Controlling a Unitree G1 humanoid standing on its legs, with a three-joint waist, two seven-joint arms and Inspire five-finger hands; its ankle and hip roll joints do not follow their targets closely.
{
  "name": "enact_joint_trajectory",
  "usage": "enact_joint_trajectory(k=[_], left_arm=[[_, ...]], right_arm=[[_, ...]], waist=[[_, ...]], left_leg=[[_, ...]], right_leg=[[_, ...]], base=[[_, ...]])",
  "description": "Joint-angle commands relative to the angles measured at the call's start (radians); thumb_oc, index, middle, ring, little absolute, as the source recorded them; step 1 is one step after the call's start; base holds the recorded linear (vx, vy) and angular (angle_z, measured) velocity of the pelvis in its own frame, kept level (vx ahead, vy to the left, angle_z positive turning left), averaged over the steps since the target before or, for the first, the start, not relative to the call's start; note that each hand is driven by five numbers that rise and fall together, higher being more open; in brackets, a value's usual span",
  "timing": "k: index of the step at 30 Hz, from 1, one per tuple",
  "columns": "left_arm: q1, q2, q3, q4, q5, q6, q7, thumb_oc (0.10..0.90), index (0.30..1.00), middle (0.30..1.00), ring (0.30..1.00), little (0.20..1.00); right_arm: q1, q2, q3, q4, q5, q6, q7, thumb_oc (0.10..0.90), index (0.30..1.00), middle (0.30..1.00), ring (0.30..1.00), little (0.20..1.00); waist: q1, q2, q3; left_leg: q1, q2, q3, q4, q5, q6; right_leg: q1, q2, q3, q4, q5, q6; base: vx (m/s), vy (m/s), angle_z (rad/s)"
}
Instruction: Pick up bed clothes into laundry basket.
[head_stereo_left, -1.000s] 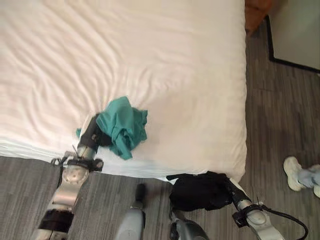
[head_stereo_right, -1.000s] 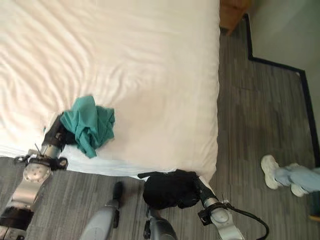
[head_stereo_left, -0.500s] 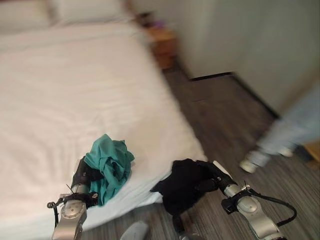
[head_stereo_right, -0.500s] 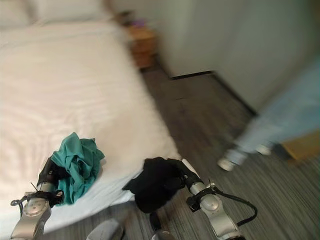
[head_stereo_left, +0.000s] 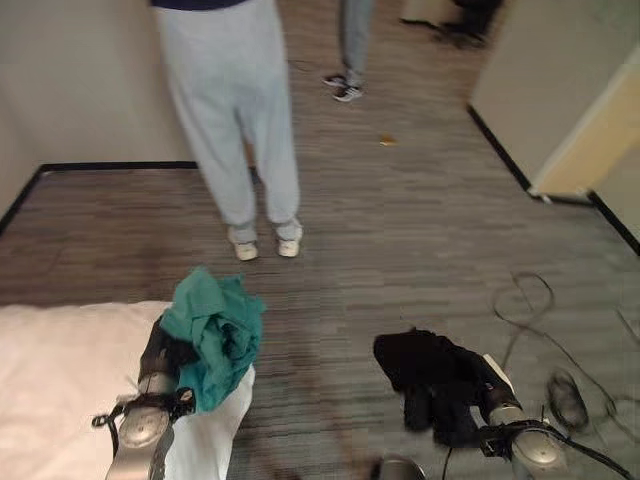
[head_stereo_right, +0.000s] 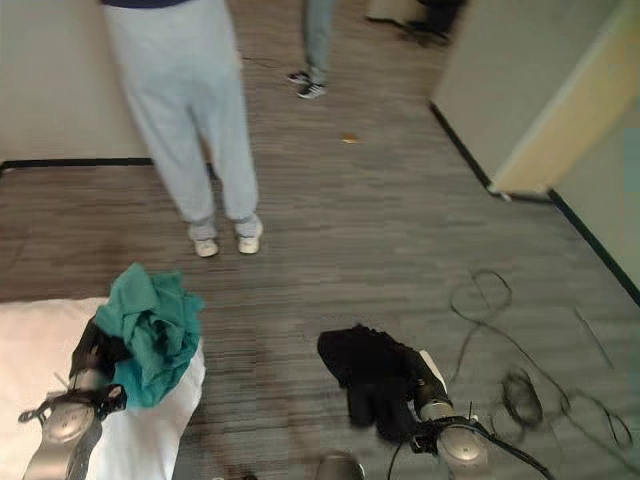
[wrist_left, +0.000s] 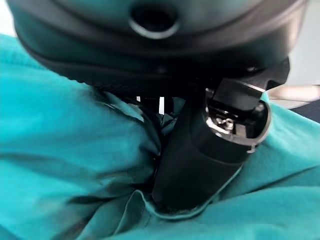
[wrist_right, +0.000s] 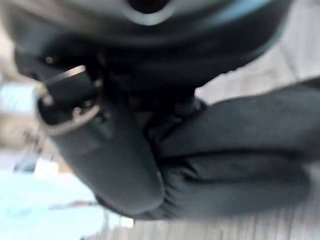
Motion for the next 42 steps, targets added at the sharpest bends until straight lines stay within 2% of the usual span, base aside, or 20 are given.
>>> enact_joint_trajectory(k=[1,3,7,10,14,15,25,28,30,32,36,40,42], left_arm=[[0.025,0.077,0.137,-0.157,0.02,-0.109,0.034,0.4,0.3,0.3,0.3,0.3],[0.032,0.049,0.134,-0.143,-0.003,-0.109,0.028,0.4,0.3,0.3,0.3,0.3],[0.082,-0.012,0.121,-0.127,-0.048,-0.091,-0.002,0.4,0.3,0.3,0.3,0.3],[0.099,-0.033,0.109,-0.108,-0.083,-0.082,-0.016,0.4,0.3,0.3,0.3,0.3],[0.102,-0.017,0.124,-0.104,-0.058,-0.078,-0.009,0.4,0.3,0.3,0.3,0.3],[-0.026,-0.013,-0.162,0.128,-0.092,-0.04,-0.051,0.4,0.3,0.3,0.3,0.3],[-0.046,-0.026,-0.148,0.113,-0.109,-0.04,-0.028,0.4,0.3,0.3,0.3,0.3],[-0.065,-0.009,-0.151,0.094,-0.099,-0.04,-0.028,0.4,0.3,0.3,0.3,0.3],[-0.116,0.032,-0.154,0.063,-0.088,-0.048,-0.02,0.4,0.3,0.3,0.3,0.3],[-0.118,0.033,-0.153,0.063,-0.088,-0.048,-0.02,0.4,0.3,0.3,0.3,0.3],[-0.238,0.093,-0.131,-0.035,-0.083,-0.081,0.026,0.4,0.3,0.3,0.3,0.3],[-0.247,0.105,-0.103,-0.098,-0.071,-0.086,0.038,0.4,0.3,0.3,0.3,0.3],[-0.239,0.106,-0.098,-0.099,-0.072,-0.084,0.035,0.4,0.3,0.3,0.3,0.3]], right_arm=[[-0.2,-0.041,-0.077,-0.071,0.119,-0.118,-0.013,0.4,0.3,0.3,0.3,0.3],[-0.213,-0.061,-0.075,-0.077,0.126,-0.113,-0.012,0.4,0.3,0.3,0.3,0.3],[-0.194,-0.08,-0.103,-0.1,0.151,-0.109,-0.006,0.4,0.3,0.3,0.3,0.3],[-0.182,-0.044,-0.113,-0.091,0.183,-0.106,-0.02,0.4,0.3,0.3,0.3,0.3],[-0.172,-0.03,-0.111,-0.107,0.18,-0.103,-0.018,0.4,0.3,0.3,0.3,0.3],[-0.065,0.065,-0.059,0.149,0.346,-0.103,-0.068,0.4,0.3,0.3,0.3,0.3],[-0.087,0.067,-0.042,0.09,0.352,-0.096,-0.073,0.4,0.3,0.3,0.3,0.3],[-0.12,0.046,-0.033,0.056,0.309,-0.1,-0.08,0.4,0.3,0.3,0.3,0.3],[-0.188,0.027,-0.014,0.01,0.296,-0.117,-0.097,0.4,0.3,0.3,0.3,0.3],[-0.189,0.027,-0.014,0.01,0.296,-0.117,-0.097,0.4,0.3,0.3,0.3,0.3],[-0.288,0.0,0.016,-0.105,0.27,-0.142,-0.112,0.4,0.3,0.3,0.3,0.3],[-0.3,0.002,0.031,-0.162,0.241,-0.135,-0.108,0.4,0.3,0.3,0.3,0.3],[-0.295,0.007,0.033,-0.162,0.238,-0.134,-0.105,0.4,0.3,0.3,0.3,0.3]], waist=[[0.072,0.006,-0.094],[0.075,-0.007,-0.096],[0.079,-0.022,-0.082],[0.084,-0.017,-0.081],[0.082,-0.012,-0.084],[0.105,0.0,-0.073],[0.107,0.004,-0.092],[0.108,0.007,-0.096],[0.107,0.011,-0.103],[0.108,0.01,-0.101],[0.104,0.012,-0.111],[0.101,0.013,-0.11],[0.102,0.012,-0.107]], left_leg=[[0.012,0.025,-0.077,-0.161,0.11,-0.076],[-0.002,0.038,-0.086,-0.187,0.15,-0.095],[-0.013,0.052,-0.123,-0.219,0.195,-0.118],[-0.012,0.053,-0.143,-0.22,0.202,-0.122],[-0.003,0.053,-0.16,-0.223,0.201,-0.124],[0.018,-0.022,-0.367,-0.233,0.235,-0.098],[0.025,-0.024,-0.374,-0.24,0.229,-0.098],[0.026,-0.026,-0.375,-0.243,0.228,-0.098],[0.03,-0.024,-0.37,-0.244,0.225,-0.099],[0.031,-0.024,-0.37,-0.244,0.225,-0.099],[0.034,-0.024,-0.364,-0.245,0.218,-0.101],[0.028,-0.025,-0.348,-0.236,0.219,-0.099],[0.033,-0.026,-0.345,-0.228,0.201,-0.096]], right_leg=[[-0.003,0.068,-0.005,-0.159,-0.009,-0.011],[0.005,0.105,0.032,-0.221,0.01,-0.02],[0.021,0.131,0.006,-0.248,0.012,-0.04],[0.041,0.136,-0.023,-0.255,0.009,-0.049],[0.055,0.14,-0.031,-0.254,0.004,-0.056],[0.065,0.17,0.052,-0.203,-0.02,-0.061],[0.078,0.168,0.042,-0.214,-0.026,-0.063],[0.077,0.165,0.043,-0.209,-0.026,-0.063],[0.081,0.166,0.047,-0.215,-0.024,-0.061],[0.081,0.166,0.047,-0.215,-0.024,-0.061],[0.084,0.168,0.054,-0.223,-0.024,-0.062],[0.074,0.162,0.061,-0.218,-0.016,-0.06],[0.077,0.16,0.063,-0.208,-0.03,-0.059]], base=[[-0.1,-0.292,-0.24],[-0.04,-0.27,-0.12],[-0.02,-0.215,0.07],[0.0,-0.135,0.45],[0.04,-0.038,0.3],[0.04,-0.029,0.15],[0.03,-0.02,0.07],[0.01,-0.002,-0.04],[0.0,0.0,0.0],[0.0,0.0,0.0],[0.02,0.001,0.0],[0.0,0.009,0.0],[0.01,0.022,0.0]])
